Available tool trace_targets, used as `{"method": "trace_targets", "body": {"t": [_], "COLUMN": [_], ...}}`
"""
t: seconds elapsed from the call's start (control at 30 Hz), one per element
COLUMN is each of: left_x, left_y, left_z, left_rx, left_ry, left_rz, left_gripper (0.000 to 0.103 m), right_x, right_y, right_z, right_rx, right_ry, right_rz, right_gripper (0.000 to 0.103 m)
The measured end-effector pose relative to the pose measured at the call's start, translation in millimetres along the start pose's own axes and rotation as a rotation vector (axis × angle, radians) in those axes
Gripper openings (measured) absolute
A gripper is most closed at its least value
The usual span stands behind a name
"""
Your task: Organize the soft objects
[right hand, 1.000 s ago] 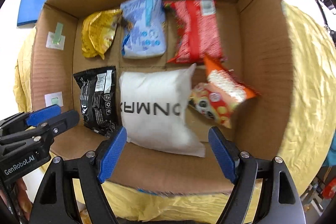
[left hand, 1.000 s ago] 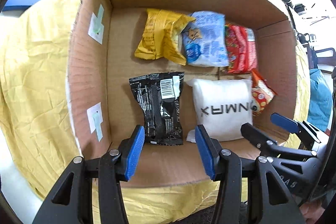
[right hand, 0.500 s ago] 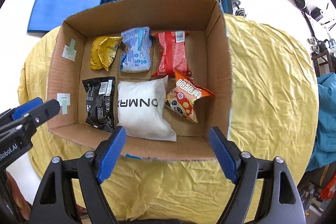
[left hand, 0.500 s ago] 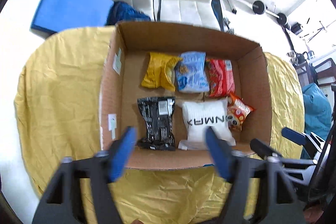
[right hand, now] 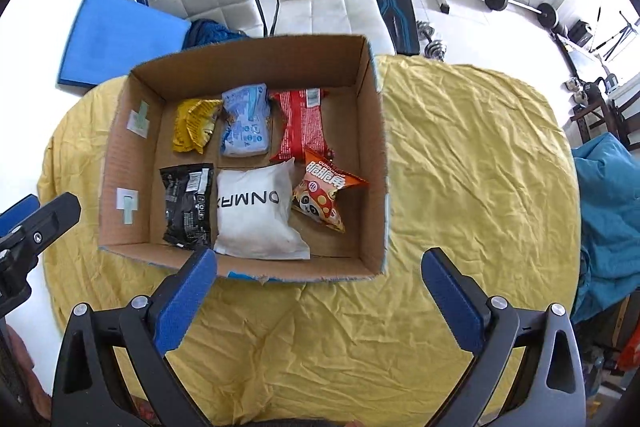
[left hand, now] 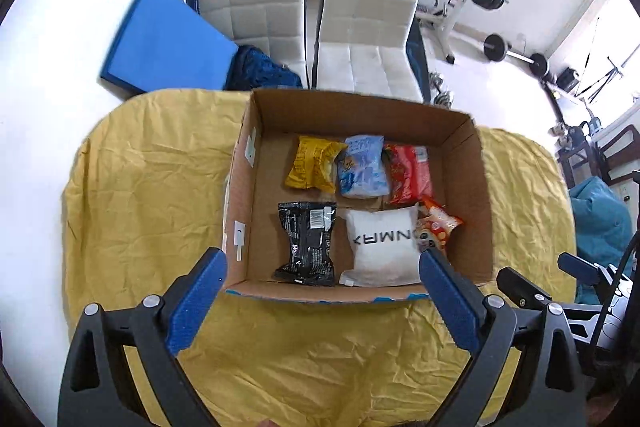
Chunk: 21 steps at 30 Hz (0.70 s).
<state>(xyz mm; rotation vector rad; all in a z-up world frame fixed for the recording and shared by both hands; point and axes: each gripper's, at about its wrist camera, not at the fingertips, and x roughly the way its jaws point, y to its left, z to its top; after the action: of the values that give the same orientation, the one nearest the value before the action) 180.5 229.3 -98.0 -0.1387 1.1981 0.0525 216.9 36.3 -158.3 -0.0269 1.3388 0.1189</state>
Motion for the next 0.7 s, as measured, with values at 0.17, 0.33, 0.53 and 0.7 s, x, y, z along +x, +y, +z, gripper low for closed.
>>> {"method": "trace_targets", "body": {"t": [0.17,0.33,0.53,0.7], "left_x": [-55.5,-103.8,-139.8,-161.2], "left_y": [-8.8,-20.5,-33.6,-40.5], "left_z": [-13.2,-25.1,-43.6,-58.9], "left_rx": [-0.015,-0.005,0.016,0.018], "left_ry": [-0.068,-0.135,-0.159,-0.180], "left_rz": [-0.019,-0.015,0.006,0.029], "left_gripper": [0.099,0.099,0.099,0.099], "right_x": [-56.7,-113.7,-161.5,-196.2], "right_y": [-8.8,-13.1,-19.1,-25.5], "right_z": [-22.4,-54.5,-85.3,-101.2], "right_rx": [0.016,0.003,-0.014,-0.022], "right_ry": [-0.085,-0.160,-0.198,-0.235], "right_rz": [0.034,0.050,0.073,0.068], "right_gripper": [0.103,0.103,0.103,0.103]}}
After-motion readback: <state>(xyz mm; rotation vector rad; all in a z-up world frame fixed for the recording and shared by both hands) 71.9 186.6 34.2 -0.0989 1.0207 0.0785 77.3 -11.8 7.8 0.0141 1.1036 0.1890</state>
